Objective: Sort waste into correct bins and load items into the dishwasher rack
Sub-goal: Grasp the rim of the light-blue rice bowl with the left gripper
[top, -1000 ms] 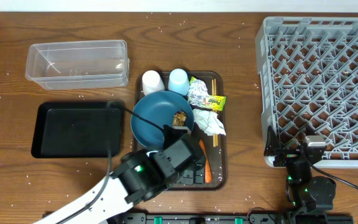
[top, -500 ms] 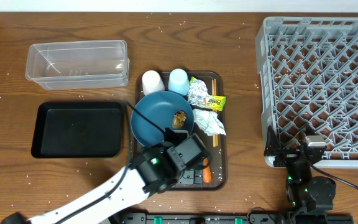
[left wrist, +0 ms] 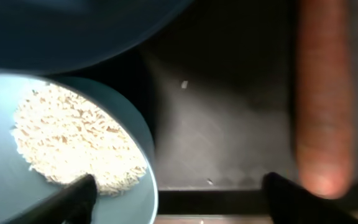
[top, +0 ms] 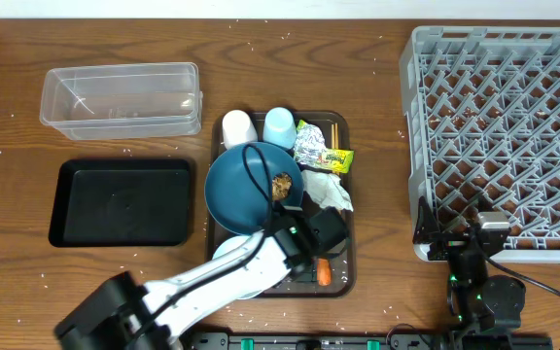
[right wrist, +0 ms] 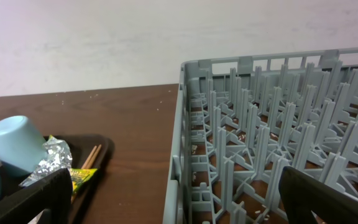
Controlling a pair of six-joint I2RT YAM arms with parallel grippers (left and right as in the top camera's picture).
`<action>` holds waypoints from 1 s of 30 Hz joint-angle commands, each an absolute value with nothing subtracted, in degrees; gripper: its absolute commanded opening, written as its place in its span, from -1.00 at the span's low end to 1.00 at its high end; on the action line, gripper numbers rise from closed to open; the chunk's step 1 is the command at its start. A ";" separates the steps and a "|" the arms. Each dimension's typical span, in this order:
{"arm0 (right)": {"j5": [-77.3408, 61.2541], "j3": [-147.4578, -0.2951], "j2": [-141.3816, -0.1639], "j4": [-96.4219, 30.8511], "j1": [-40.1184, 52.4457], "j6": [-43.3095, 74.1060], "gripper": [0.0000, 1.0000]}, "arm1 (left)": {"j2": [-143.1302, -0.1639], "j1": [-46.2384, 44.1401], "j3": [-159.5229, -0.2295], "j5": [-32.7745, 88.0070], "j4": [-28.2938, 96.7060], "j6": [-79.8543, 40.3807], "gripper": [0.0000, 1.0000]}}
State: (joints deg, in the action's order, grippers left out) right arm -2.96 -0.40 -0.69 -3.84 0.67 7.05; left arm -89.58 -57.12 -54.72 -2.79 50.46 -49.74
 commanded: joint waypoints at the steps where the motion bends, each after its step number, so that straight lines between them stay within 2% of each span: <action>1: -3.01 -0.32 -0.38 -4.05 1.04 6.76 0.98 | -91.79 -56.84 -53.89 -3.73 50.46 -49.91 0.43; 18: -2.98 -0.32 -0.38 -4.05 1.04 6.76 0.99 | -92.27 -54.17 -48.90 -3.25 46.76 -53.89 0.37; 22: -3.01 -0.32 -0.38 -4.05 1.04 6.76 0.99 | -92.27 -54.19 -48.90 -2.94 45.58 -53.91 0.08; 28: -3.01 -0.32 -0.38 -4.05 1.04 6.76 0.98 | -92.38 -54.41 -48.90 -1.56 42.48 -53.89 0.07; 30: -3.01 -0.32 -0.38 -4.05 1.04 6.76 0.99 | -92.42 -54.41 -48.86 -1.58 42.26 -53.89 0.00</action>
State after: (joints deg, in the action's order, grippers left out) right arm -2.96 -0.40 -0.69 -3.84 0.67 7.05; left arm -92.20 -54.43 -49.12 -1.67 42.35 -53.28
